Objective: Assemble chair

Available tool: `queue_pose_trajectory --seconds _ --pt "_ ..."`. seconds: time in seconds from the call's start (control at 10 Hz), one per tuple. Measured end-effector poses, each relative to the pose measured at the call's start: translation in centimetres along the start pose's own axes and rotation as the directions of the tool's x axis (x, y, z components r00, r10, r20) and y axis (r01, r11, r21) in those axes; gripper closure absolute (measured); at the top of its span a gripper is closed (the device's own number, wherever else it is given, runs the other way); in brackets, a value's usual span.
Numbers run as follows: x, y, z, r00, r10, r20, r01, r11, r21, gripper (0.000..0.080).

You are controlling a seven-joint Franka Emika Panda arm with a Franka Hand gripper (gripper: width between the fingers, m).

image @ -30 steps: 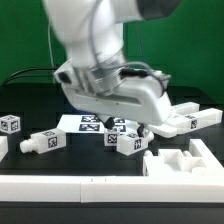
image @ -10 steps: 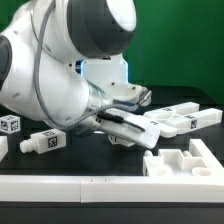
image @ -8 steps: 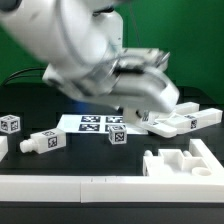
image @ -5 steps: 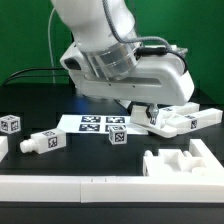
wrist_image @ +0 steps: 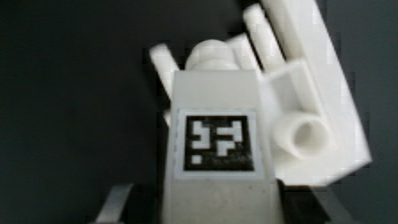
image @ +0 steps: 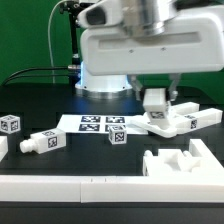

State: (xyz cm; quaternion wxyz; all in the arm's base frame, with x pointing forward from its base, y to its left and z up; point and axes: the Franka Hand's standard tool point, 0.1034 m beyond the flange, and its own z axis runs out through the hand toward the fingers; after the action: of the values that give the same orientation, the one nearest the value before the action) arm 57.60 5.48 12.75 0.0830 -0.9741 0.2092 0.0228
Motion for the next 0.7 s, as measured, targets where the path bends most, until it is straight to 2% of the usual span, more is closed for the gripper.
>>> queue_pose_trajectory --seconds 0.1,0.3,0.4,0.5,0.6,0.7 --pt "-0.3 0.2 0.3 0.999 0.002 -0.053 -0.002 1.000 0.004 0.0514" --pt "0.2 -1.0 0.3 0.980 -0.009 -0.196 0.015 0.999 0.032 0.0514" --pt "0.2 -2.3 -0.1 0.971 -0.079 -0.227 0.080 0.997 -0.006 0.0514" --pt "-0.3 -5.4 -0.5 0.939 -0.178 -0.293 0.172 0.984 -0.049 0.0514" --pt "-1.7 -7.4 0.1 0.910 -0.242 -0.337 0.234 0.970 -0.063 0.0514" --pt "-1.6 -6.9 0.3 0.902 -0.220 -0.370 0.220 0.975 -0.045 0.0514"
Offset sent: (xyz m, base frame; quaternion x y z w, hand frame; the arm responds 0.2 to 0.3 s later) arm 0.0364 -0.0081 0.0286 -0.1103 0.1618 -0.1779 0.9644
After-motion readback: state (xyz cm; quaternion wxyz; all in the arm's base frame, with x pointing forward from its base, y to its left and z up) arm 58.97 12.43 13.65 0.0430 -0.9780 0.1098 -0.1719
